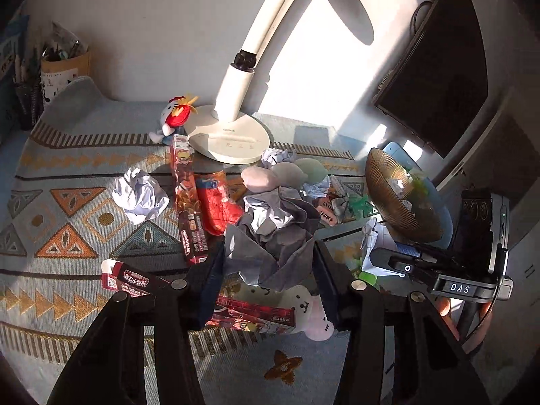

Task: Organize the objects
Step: 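Carry the blue-white cloth with the right gripper into the brown bowl and release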

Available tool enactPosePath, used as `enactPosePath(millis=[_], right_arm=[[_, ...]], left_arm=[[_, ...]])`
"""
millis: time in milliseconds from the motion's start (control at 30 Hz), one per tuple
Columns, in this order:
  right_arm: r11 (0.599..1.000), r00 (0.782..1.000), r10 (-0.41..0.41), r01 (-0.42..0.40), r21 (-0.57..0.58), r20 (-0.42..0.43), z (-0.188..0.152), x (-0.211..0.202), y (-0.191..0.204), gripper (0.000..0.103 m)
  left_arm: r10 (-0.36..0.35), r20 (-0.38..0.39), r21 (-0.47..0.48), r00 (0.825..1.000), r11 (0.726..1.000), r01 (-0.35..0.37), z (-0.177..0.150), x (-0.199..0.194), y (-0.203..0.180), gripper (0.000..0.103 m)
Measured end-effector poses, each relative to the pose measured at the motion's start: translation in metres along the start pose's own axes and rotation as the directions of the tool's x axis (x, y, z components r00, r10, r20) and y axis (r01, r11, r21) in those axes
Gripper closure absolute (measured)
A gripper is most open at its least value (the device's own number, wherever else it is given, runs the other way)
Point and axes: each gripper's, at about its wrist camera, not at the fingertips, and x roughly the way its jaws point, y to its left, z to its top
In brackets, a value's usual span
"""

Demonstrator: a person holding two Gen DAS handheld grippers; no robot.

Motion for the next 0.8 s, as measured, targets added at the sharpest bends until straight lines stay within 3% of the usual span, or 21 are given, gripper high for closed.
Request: enactPosePath(millis=[167, 333, 467, 600, 667, 733, 800], right_arm=[[0.999, 0.998, -0.034, 0.032, 0.039, 0.052, 0.0, -0.034, -0.018, 0.056], [0.994, 0.981, -0.095, 0.084, 0.074, 0.17, 0.018, -0.096, -0.04, 0.056], [0.974, 0.935, -0.215, 0.182, 0.137, 0.283, 0.04, -0.159, -0.06, 0.056], [0.932, 0.862, -0.342, 0.262, 0.249, 0.374, 0.053, -0.211, -0.088, 0.055], [0.898, 0.824, -0.423, 0.326, 0.294, 0.378, 0.055, -0.222, -0.101, 0.055], [0.876, 0.812, -0.463, 0.359, 0.323, 0.355, 0.055, -0.222, -0.115, 0.055], [0.862, 0.817, -0.479, 0.37, 0.346, 0.32, 0.054, -0.215, -0.128, 0.055]], left_arm=[[-0.029, 0.012, 0.078, 0.999, 0.997, 0.028, 0.01, 0.003, -0.044, 0.055], [-0.083, 0.034, 0.155, 0.996, 0.985, 0.077, 0.028, 0.005, -0.092, 0.055], [-0.137, 0.062, 0.228, 0.989, 0.966, 0.12, 0.054, 0.012, -0.142, 0.055], [-0.188, 0.09, 0.308, 0.978, 0.939, 0.152, 0.08, 0.029, -0.195, 0.055], [-0.205, 0.077, 0.331, 0.976, 0.928, 0.169, 0.087, 0.047, -0.218, 0.055], [-0.186, 0.059, 0.348, 0.981, 0.925, 0.155, 0.089, 0.071, -0.235, 0.055], [-0.167, 0.031, 0.359, 0.985, 0.922, 0.145, 0.088, 0.095, -0.248, 0.055]])
